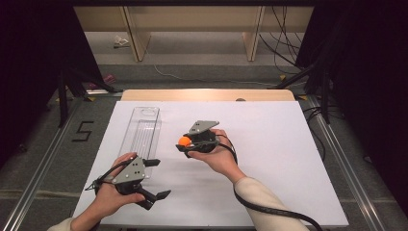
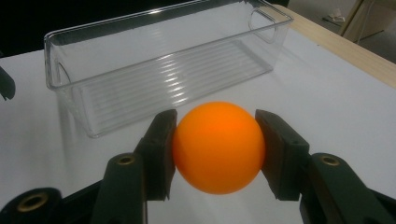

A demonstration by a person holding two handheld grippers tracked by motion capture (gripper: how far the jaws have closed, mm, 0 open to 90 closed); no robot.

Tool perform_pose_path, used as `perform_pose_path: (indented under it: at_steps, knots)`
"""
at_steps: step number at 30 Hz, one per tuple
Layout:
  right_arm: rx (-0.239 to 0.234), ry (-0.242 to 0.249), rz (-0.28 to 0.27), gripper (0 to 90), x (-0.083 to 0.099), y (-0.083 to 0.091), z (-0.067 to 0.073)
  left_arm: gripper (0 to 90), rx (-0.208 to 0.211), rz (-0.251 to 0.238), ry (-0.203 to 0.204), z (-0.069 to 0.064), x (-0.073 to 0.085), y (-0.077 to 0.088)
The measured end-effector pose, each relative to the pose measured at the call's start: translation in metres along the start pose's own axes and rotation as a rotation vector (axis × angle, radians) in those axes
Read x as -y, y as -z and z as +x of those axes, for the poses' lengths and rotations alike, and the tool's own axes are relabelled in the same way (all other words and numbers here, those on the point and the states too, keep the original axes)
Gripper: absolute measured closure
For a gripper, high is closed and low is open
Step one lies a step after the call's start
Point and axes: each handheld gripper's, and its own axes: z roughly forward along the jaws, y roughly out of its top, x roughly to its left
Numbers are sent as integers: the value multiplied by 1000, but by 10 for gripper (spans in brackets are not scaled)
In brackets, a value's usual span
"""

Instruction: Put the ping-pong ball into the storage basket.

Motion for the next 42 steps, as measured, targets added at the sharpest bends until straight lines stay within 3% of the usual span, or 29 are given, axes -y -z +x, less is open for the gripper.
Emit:
perform_pose_path:
  at_steps: [42]
  knots:
    - [-6, 7, -13, 516, -13, -6, 3, 12, 1, 1, -2, -1, 0, 0]
